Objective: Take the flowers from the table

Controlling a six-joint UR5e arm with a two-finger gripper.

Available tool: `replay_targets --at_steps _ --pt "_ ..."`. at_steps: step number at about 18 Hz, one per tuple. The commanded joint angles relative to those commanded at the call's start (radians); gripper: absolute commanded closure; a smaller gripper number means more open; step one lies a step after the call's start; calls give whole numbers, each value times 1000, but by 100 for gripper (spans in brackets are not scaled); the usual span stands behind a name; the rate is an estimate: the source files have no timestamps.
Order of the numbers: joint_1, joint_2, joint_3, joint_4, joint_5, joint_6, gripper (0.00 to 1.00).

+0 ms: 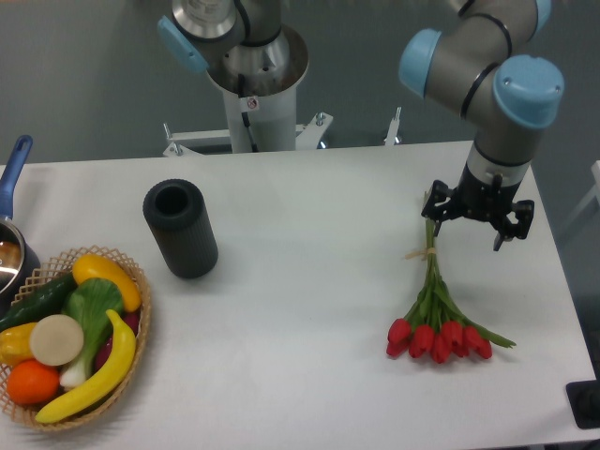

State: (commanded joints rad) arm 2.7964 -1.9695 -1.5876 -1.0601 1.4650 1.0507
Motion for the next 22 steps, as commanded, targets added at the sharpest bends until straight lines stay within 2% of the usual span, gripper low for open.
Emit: replay_targets --at_steps 6,7,22 --pt "0 -22 -129 176 2 21 0" --pt "2 -26 -135 187 2 22 0" --pt "0 -74 -150 209 6 22 7"
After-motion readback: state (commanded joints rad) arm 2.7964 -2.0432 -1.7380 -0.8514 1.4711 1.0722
